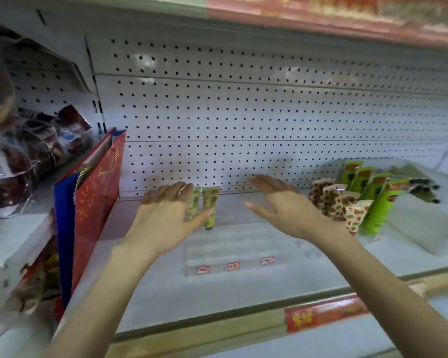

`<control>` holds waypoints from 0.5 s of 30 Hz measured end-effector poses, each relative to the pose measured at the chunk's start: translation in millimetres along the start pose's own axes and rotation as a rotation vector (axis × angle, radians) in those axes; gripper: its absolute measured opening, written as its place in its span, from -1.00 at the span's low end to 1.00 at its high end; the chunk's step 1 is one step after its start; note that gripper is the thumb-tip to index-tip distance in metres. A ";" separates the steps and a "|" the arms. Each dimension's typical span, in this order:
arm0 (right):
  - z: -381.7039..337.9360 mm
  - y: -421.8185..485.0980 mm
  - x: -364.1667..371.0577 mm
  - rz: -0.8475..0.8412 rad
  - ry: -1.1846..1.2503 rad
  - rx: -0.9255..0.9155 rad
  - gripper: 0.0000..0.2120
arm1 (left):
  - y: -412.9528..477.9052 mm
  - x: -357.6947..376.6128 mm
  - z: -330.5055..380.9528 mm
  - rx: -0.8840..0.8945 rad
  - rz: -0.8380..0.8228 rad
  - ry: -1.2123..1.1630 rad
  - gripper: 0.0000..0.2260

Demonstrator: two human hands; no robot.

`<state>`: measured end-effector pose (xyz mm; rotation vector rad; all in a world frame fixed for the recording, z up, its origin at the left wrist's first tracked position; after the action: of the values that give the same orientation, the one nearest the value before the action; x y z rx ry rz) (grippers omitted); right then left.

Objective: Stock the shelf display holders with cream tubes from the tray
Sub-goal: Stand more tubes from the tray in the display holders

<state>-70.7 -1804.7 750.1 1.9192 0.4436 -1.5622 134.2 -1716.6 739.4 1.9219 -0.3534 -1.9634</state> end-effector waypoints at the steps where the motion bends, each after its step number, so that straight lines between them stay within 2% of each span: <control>1: 5.9 -12.6 -0.3 -0.013 -0.047 0.022 -0.40 | 1.1 0.3 7.2 0.018 -0.008 -0.003 -0.11; 5: 34.6 -60.5 -9.7 0.028 -0.134 0.133 -0.18 | 2.9 3.2 46.2 0.115 -0.095 -0.002 -0.21; 7: 51.3 -80.4 -19.9 0.068 -0.112 0.203 -0.15 | 6.6 2.7 67.1 0.160 -0.109 0.011 -0.25; 9: 67.9 -100.1 -32.9 0.100 -0.115 0.250 -0.16 | 11.7 0.4 88.8 0.189 -0.104 0.014 -0.26; 12: 98.4 -129.0 -48.9 0.099 -0.132 0.296 -0.34 | 16.1 -1.7 123.1 0.199 -0.092 0.007 -0.14; 15: 132.0 -157.0 -65.4 0.111 -0.135 0.330 -0.28 | 16.3 -3.2 161.4 0.192 -0.082 0.014 -0.03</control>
<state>-281.9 -1763.9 759.2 2.0208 0.0199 -1.7620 -25.2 -1742.4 755.5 2.0974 -0.4823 -2.0320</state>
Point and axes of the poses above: each hand's wrist, its own y-axis towards the middle knuckle, its own x-axis out of the palm, z = x × y, the point moved 3 cm from there along y, towards the middle knuckle, and after that the axes turned 5 degrees about z, right-handed, at the moved point
